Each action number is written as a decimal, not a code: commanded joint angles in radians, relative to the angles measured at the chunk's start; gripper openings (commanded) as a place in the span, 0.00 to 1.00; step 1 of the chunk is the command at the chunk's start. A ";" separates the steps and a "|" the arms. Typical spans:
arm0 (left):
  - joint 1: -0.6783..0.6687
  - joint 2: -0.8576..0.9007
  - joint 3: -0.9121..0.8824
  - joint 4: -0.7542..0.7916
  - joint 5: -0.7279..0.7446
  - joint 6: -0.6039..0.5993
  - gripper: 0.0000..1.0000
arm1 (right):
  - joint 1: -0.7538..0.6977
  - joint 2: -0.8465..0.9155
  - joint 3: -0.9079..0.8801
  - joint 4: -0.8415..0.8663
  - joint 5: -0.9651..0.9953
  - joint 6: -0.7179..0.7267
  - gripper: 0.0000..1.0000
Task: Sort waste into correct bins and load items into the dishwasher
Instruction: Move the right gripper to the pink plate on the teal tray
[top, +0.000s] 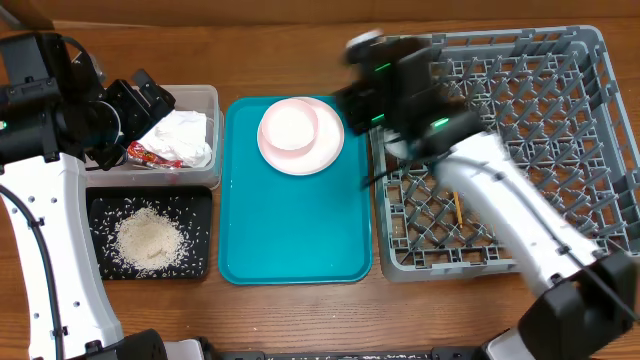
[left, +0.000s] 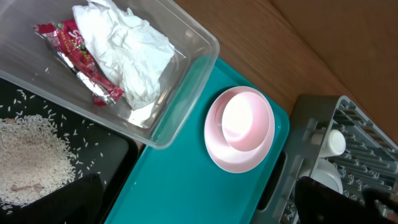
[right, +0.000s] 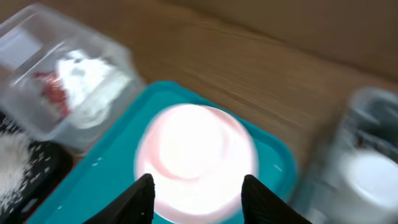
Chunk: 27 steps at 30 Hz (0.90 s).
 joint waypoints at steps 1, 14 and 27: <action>-0.002 -0.016 0.021 0.002 0.007 0.000 1.00 | 0.109 0.084 0.018 0.046 0.160 -0.130 0.46; -0.002 -0.016 0.021 0.002 0.007 0.000 1.00 | 0.218 0.387 0.018 0.321 0.163 -0.255 0.50; -0.002 -0.016 0.021 0.002 0.007 0.000 1.00 | 0.167 0.469 0.016 0.389 0.162 -0.254 0.50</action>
